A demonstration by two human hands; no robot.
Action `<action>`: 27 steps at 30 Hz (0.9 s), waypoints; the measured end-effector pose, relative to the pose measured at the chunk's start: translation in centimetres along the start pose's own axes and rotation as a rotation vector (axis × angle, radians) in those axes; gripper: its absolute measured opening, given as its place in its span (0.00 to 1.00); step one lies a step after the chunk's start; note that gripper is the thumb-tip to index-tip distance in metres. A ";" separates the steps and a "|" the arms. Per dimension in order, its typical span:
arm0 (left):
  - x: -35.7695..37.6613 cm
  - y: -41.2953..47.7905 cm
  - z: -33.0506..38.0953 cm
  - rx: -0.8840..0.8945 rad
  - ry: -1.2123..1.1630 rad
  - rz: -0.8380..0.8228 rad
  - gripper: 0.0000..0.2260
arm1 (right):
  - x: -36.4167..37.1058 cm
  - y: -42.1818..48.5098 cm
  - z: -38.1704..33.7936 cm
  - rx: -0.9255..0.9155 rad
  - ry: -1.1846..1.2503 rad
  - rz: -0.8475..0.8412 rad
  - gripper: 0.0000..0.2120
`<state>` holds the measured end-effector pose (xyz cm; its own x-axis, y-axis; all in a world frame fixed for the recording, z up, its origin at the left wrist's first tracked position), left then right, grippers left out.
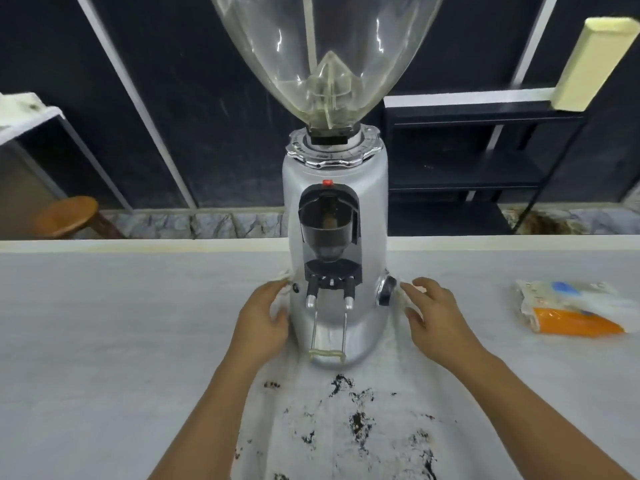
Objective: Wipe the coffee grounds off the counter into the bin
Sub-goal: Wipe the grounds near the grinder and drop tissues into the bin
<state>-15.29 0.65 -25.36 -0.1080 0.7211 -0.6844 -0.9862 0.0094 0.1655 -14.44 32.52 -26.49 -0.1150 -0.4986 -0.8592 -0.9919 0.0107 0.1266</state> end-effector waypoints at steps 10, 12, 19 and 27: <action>2.2 5.5 -4.4 0.149 0.249 0.077 0.08 | 3.2 4.2 3.0 -0.064 -0.109 0.108 0.05; 1.7 4.7 -4.5 0.124 0.220 0.106 0.08 | 2.8 4.0 3.3 -0.075 -0.124 0.110 0.06; -1.0 -2.7 -3.0 -0.031 0.010 0.131 0.08 | 1.7 -1.3 3.3 -0.129 -0.206 0.082 0.07; -6.2 -16.3 -2.1 -0.218 -0.126 0.220 0.10 | 0.0 -9.7 1.1 -0.128 -0.149 0.079 0.07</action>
<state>1.24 -5.40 -25.30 -0.3186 0.7695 -0.5535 -0.9460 -0.2950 0.1344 -4.89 33.35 -28.26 -0.2087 -0.3672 -0.9064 -0.9656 -0.0698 0.2506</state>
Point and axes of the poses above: each hand's wrist, its own y-axis towards the middle knuckle, its own x-axis out of the palm, z = x × y, the point moved 2 cm from there along y, towards the middle knuckle, and after that the axes turned 7 degrees about x, right-handed, at the moved point
